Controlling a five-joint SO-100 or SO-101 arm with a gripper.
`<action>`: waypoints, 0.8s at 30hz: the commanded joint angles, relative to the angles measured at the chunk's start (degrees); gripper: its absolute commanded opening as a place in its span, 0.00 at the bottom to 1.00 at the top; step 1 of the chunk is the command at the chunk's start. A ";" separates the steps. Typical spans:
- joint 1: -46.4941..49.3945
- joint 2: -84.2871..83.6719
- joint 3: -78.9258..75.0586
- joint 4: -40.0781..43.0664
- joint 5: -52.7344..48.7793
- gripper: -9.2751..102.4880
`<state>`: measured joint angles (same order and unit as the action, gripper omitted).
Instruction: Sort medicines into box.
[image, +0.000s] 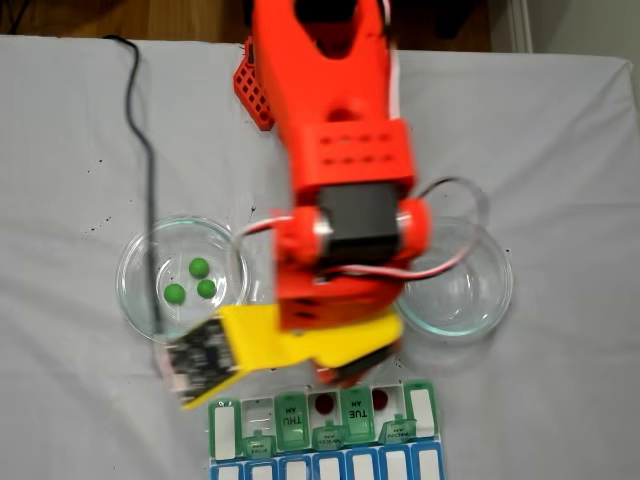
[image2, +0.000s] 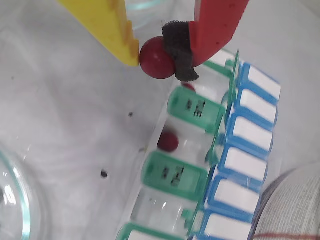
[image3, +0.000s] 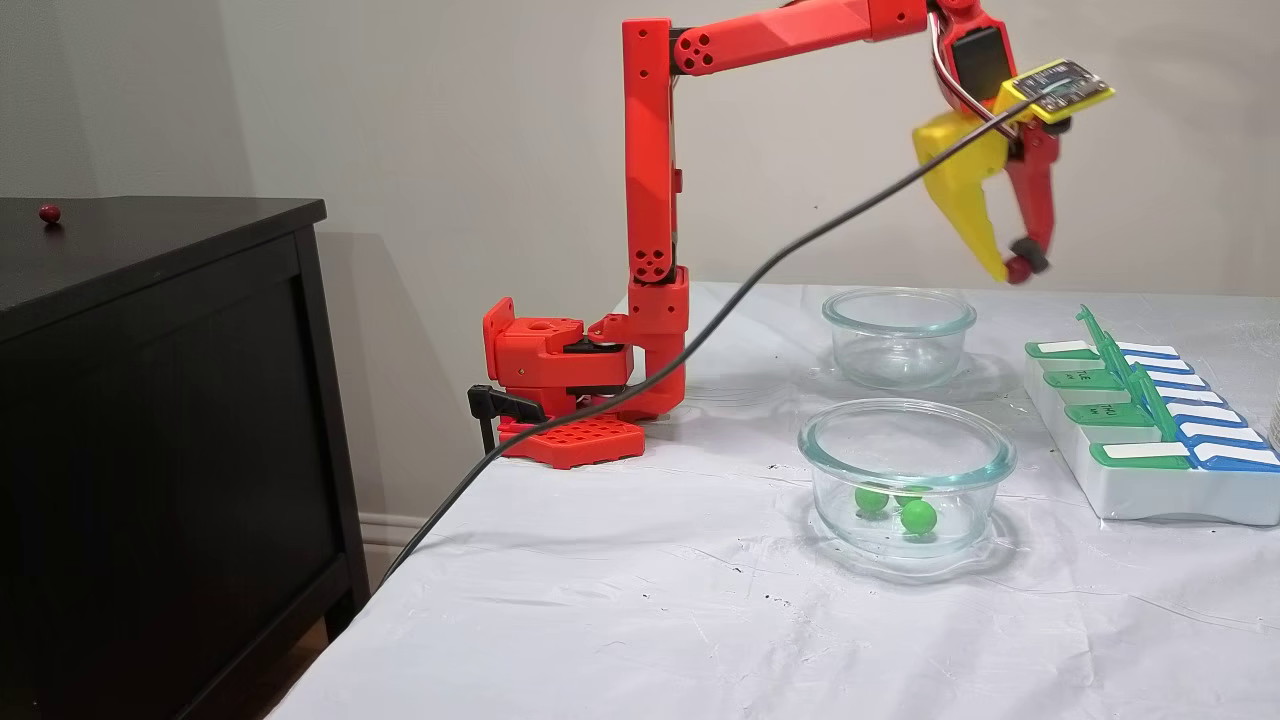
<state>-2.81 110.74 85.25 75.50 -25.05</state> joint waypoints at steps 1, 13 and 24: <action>4.22 4.48 -1.14 -6.24 -7.91 0.08; 11.78 -6.33 -6.86 -7.21 -29.88 0.08; 10.90 -9.40 -4.83 -16.00 -28.65 0.08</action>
<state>9.23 99.40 84.73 63.46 -55.11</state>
